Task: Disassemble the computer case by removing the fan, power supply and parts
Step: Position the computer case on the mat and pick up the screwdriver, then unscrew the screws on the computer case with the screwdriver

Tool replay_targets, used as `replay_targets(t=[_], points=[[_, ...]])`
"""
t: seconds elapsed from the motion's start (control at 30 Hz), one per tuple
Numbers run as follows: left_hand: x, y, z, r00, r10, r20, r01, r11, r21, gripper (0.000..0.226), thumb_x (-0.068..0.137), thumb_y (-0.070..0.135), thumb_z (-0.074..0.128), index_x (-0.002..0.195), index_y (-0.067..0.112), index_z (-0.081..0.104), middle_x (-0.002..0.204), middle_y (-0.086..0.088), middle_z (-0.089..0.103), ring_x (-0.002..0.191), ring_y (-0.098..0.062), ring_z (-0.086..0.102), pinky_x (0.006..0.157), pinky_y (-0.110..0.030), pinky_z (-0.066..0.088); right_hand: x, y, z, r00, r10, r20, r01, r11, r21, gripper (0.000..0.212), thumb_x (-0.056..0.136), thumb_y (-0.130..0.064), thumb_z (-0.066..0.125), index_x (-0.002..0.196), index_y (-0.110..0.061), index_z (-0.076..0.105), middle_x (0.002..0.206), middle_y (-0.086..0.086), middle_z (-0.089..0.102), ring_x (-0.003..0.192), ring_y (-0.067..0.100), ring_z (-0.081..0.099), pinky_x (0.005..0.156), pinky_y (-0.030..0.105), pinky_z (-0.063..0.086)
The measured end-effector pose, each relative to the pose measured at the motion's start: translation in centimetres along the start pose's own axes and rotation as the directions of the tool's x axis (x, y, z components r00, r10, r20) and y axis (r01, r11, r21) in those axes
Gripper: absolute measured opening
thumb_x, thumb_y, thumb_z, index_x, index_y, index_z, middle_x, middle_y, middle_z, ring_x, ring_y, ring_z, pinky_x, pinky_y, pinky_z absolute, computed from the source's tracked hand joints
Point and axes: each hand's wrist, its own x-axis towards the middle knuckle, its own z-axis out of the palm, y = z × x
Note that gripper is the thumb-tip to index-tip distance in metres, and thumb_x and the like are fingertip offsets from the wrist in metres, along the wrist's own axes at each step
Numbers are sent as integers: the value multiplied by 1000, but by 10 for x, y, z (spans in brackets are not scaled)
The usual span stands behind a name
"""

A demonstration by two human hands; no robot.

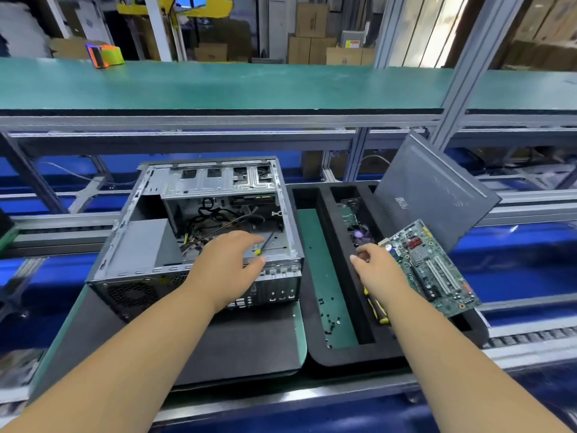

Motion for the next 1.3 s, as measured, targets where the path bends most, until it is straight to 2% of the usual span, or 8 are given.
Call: replay_targets(t=[0.27,0.33,0.43,0.77,0.9,1.03,1.13,1.3], points=[[2,24,23,996,-81,-22,82,996,26,25,92,35,60,114,31,68,115,13,64,110,-10,55,94,-31,45,16,49,5,989,67,133,-29,963,-268,47,89,-29,67,133,-17,55,122,6,62,105,27,61,76,33,45],[2,28,25,994,-103,-20,104,994,27,24,92,35,59,114,31,68,114,14,64,110,-10,55,94,-32,46,20,56,8,981,98,166,-37,941,-336,51,86,-33,70,131,-17,53,124,8,57,106,28,60,80,35,49],[1,32,27,991,-132,-20,132,990,41,25,92,34,59,116,32,67,115,16,62,110,-9,55,93,-31,46,25,63,12,968,139,211,-55,931,-361,55,82,-36,76,126,-14,51,119,8,57,103,27,60,86,39,53],[-9,43,24,988,-142,-65,146,987,70,29,91,30,61,120,28,65,117,12,62,109,-10,55,98,-33,44,29,67,13,950,128,284,13,893,-449,37,85,-23,67,117,-14,50,103,5,61,91,26,58,71,32,47],[-19,40,18,982,-167,-93,173,983,66,36,91,31,62,127,28,61,124,10,58,115,-12,51,102,-32,40,29,60,11,958,113,264,-5,926,-379,33,87,-22,62,118,-13,51,104,7,62,88,26,58,75,34,50],[-25,29,9,977,-194,-90,201,976,83,39,91,32,61,131,29,57,130,10,55,121,-13,48,104,-32,39,26,33,5,981,53,185,-34,994,-102,23,90,-20,56,112,-17,52,88,4,62,73,24,62,70,40,58],[-25,18,2,975,-201,-92,210,972,103,41,91,33,60,132,28,56,132,8,55,125,-14,47,107,-33,37,20,2,1,993,-40,107,35,998,49,22,92,-17,51,114,-21,52,91,2,63,74,24,62,74,47,58],[-25,-4,-12,981,-174,-85,182,978,98,42,91,35,60,132,29,56,131,9,55,125,-13,47,107,-34,39,6,-53,3,982,-184,35,174,967,186,26,100,-27,47,125,-23,55,105,-4,61,79,10,56,63,31,43]])
